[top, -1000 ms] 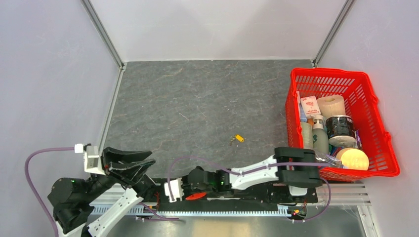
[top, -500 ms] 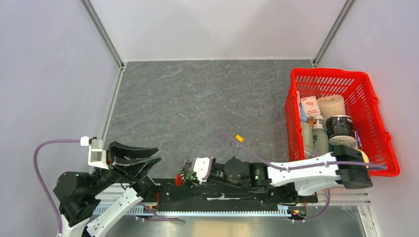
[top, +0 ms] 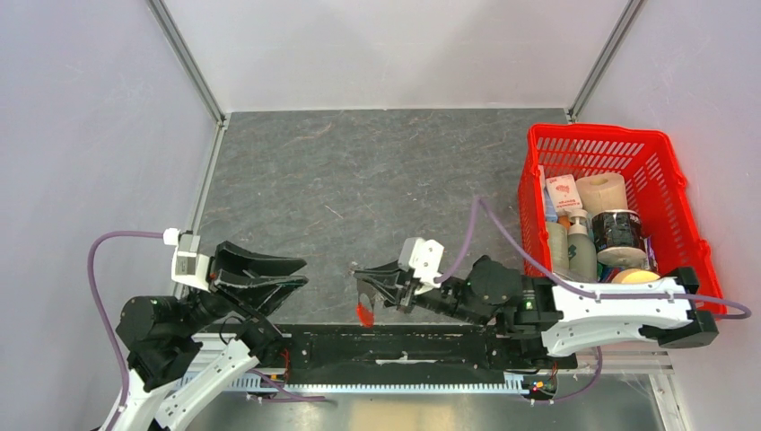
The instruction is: Put the keys on the keyring
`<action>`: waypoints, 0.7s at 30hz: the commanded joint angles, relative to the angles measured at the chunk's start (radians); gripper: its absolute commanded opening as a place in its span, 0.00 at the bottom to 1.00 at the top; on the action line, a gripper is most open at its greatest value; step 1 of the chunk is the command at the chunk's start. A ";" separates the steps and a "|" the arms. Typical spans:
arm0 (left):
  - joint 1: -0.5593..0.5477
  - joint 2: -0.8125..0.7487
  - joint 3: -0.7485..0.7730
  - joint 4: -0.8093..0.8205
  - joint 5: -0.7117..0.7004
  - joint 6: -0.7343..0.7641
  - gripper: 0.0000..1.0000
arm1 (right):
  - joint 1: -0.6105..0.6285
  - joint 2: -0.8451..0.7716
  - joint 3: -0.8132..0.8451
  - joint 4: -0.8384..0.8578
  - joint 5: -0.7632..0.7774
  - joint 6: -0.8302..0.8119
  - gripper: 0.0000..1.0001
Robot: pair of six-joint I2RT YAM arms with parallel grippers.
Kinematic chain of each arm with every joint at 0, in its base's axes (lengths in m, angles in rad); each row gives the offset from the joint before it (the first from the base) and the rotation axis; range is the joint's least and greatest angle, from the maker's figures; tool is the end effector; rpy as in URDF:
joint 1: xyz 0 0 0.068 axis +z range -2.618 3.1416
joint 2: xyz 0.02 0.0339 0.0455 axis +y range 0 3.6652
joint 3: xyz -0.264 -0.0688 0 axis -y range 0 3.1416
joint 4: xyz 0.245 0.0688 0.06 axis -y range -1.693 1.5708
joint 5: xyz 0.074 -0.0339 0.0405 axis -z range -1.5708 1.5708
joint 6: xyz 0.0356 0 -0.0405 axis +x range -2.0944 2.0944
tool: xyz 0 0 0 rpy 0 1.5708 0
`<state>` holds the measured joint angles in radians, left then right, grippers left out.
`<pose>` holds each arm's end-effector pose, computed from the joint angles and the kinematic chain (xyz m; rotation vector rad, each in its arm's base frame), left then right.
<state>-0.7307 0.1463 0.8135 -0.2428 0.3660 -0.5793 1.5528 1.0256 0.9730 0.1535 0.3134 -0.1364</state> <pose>0.0003 -0.0174 0.3949 0.4478 1.2084 -1.3508 0.0153 0.2380 0.3971 -0.9602 1.2081 0.9115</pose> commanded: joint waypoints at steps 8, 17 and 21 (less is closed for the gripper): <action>-0.003 0.097 -0.072 0.349 0.138 -0.183 0.48 | -0.002 -0.075 0.264 -0.253 -0.160 0.128 0.00; -0.003 0.141 -0.115 0.538 0.192 -0.266 0.48 | -0.003 -0.046 0.331 -0.277 -0.206 0.198 0.00; -0.003 0.158 -0.122 0.609 0.202 -0.293 0.48 | -0.002 -0.027 0.339 -0.241 -0.207 0.207 0.00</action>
<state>-0.7307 0.2821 0.6960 0.2256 0.5323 -0.8032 1.5490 0.9882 1.2583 -0.1524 0.1261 0.0425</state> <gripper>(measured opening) 0.480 0.005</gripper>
